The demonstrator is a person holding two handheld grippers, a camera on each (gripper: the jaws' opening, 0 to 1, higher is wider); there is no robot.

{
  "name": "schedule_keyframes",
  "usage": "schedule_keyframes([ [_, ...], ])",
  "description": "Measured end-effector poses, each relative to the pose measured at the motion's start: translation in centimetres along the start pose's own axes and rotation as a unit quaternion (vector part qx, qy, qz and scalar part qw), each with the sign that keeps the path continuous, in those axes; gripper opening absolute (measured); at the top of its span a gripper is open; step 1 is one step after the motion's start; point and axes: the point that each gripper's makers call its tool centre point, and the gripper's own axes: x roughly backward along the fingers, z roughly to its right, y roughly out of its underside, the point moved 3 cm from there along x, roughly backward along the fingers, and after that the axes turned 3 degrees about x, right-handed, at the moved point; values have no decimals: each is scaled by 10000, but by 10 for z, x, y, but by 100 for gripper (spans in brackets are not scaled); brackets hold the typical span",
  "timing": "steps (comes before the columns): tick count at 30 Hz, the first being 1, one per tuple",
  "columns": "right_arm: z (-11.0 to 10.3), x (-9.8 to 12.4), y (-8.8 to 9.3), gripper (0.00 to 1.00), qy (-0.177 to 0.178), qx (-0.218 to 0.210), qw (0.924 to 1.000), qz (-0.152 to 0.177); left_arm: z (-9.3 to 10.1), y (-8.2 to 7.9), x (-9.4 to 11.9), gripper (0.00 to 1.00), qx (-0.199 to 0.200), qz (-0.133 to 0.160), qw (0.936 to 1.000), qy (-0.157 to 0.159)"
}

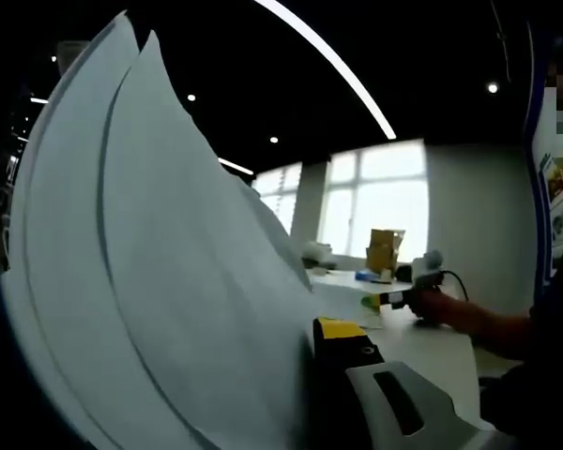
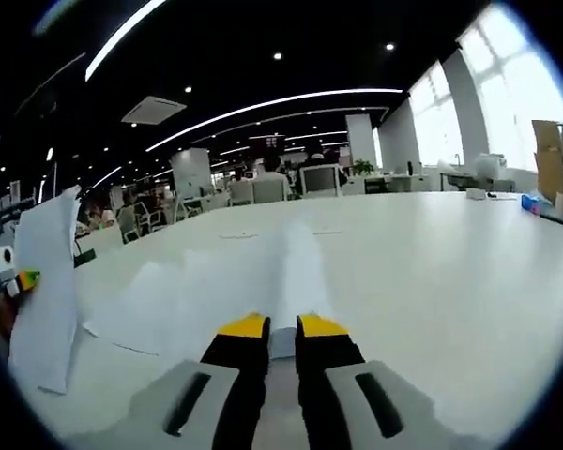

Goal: Organize the stack of printing papers by aligning and flattening the scattered papers on the table

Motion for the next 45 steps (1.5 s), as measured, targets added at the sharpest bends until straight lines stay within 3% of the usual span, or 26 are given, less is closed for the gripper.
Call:
schedule_keyframes([
  [10, 0, 1, 1, 0, -6, -12, 10000, -16, 1, 0, 0, 13, 2, -5, 10000, 0],
  [45, -3, 5, -14, 0, -196, -177, 9989, 379, 0, 1, -1, 13, -11, -23, 10000, -29],
])
